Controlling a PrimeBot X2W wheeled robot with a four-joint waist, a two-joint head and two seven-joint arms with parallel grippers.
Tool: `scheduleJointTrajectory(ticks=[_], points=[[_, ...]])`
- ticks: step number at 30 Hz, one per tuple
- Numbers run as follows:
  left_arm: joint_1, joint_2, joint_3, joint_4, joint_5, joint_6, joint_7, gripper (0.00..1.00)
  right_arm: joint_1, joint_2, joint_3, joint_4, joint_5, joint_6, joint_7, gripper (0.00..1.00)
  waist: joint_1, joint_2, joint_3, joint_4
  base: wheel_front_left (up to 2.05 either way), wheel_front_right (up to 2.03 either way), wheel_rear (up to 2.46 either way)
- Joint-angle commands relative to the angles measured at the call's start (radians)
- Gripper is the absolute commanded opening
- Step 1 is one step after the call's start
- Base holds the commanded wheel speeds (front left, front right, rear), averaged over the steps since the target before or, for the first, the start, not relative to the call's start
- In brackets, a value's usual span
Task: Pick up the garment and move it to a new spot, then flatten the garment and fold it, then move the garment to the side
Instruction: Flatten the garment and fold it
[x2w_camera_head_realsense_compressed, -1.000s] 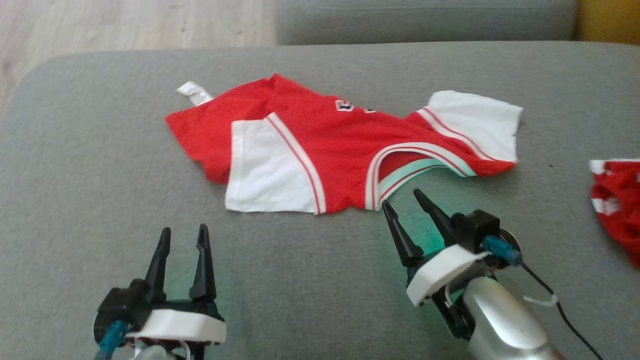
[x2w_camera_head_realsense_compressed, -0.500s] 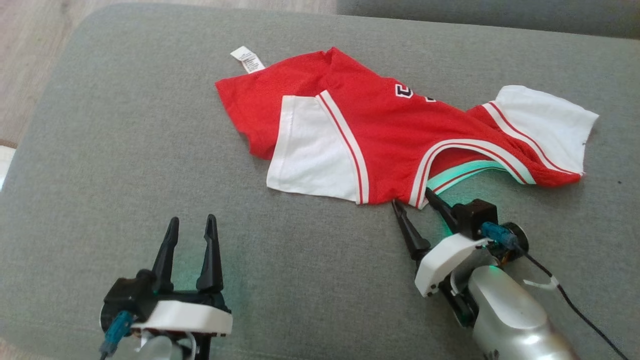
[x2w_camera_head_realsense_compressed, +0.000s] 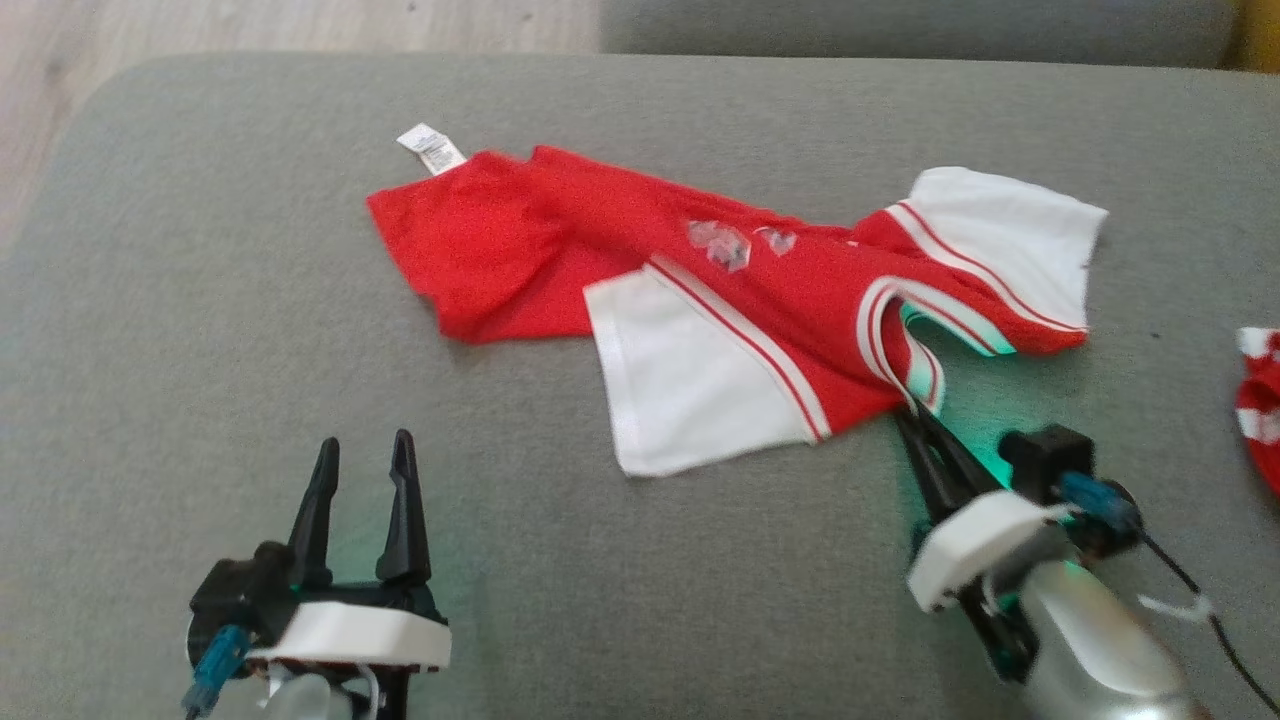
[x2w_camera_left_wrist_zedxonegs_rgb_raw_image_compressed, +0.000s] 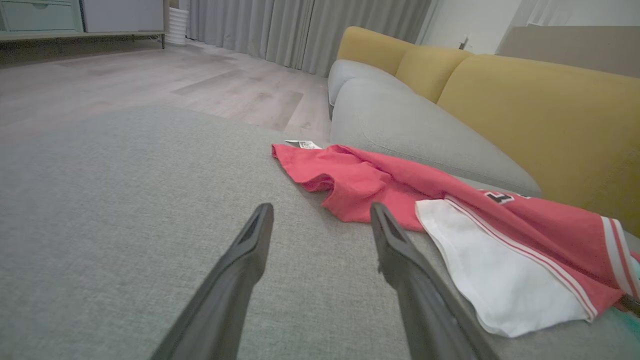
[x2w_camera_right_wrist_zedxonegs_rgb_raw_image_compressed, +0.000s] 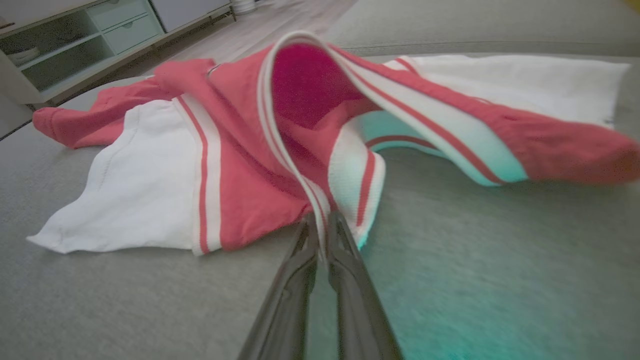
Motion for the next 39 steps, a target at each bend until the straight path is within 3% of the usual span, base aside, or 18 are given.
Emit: scheduleJointTrajectory(ticks=[1, 7, 8, 9, 10, 17, 23, 28, 35, 39], points=[[-0.018, 0.003, 0.032, -0.025, -0.005, -0.003, -0.005, 1.0, 0.003, -0.012, 0.022, -0.033, 0.017, -0.001, -0.004, 0.0, 0.0, -0.0001, -0.014, -0.02, 0.0, 0.0, 0.0], [-0.014, 0.003, 0.035, -0.008, -0.003, -0.004, -0.005, 1.0, 0.017, -0.136, 0.051, -0.052, 0.143, -0.001, -0.004, 0.0, 0.0, -0.0001, -0.031, -0.06, 0.0, 0.0, 0.0], [-0.014, 0.003, 0.035, -0.006, -0.004, -0.004, -0.005, 1.0, 0.013, -0.148, 0.062, -0.055, 0.16, -0.001, -0.003, 0.05, 0.0, -0.0001, -0.032, -0.063, 0.0, 0.0, 0.0], [-0.014, 0.003, 0.035, -0.003, -0.004, -0.005, -0.005, 1.0, 0.008, -0.157, 0.067, -0.055, 0.183, -0.001, 0.0, 0.34, 0.0, -0.0001, -0.032, -0.066, 0.0, 0.0, 0.0], [-0.014, 0.003, 0.035, -0.001, -0.004, -0.005, -0.005, 1.0, 0.001, -0.164, 0.074, -0.059, 0.203, -0.001, 0.0, 1.0, 0.0, -0.0001, -0.032, -0.068, 0.0, 0.0, 0.0], [-0.017, 0.003, 0.035, 0.014, -0.003, -0.006, -0.005, 1.0, -0.068, -0.191, 0.062, -0.092, 0.223, -0.001, -0.003, 1.0, 0.0, -0.0001, -0.024, -0.071, 0.0, 0.0, 0.0], [-0.024, 0.003, 0.025, 0.018, -0.006, -0.008, -0.005, 1.0, -0.014, -0.119, -0.03, -0.262, 0.094, -0.001, -0.003, 1.0, 0.0, -0.0001, -0.021, -0.058, 0.0, 0.0, 0.0], [-0.024, 0.003, 0.015, 0.02, -0.008, -0.009, -0.005, 1.0, 0.074, -0.073, 0.065, -0.35, 0.062, -0.001, -0.004, 1.0, 0.0, -0.0001, -0.022, -0.044, 0.0, 0.0, 0.0], [-0.017, 0.003, 0.014, 0.025, -0.007, -0.008, -0.005, 1.0, 0.096, -0.083, 0.222, -0.264, 0.075, -0.001, -0.004, 1.0, 0.0, -0.0001, -0.03, -0.036, 0.0, 0.0, 0.0], [-0.016, 0.003, 0.011, 0.028, -0.01, -0.007, -0.005, 1.0, 0.081, -0.077, 0.224, -0.185, 0.064, -0.001, -0.004, 1.0, 0.0, -0.0001, -0.032, -0.034, 0.0, 0.0, 0.0]])
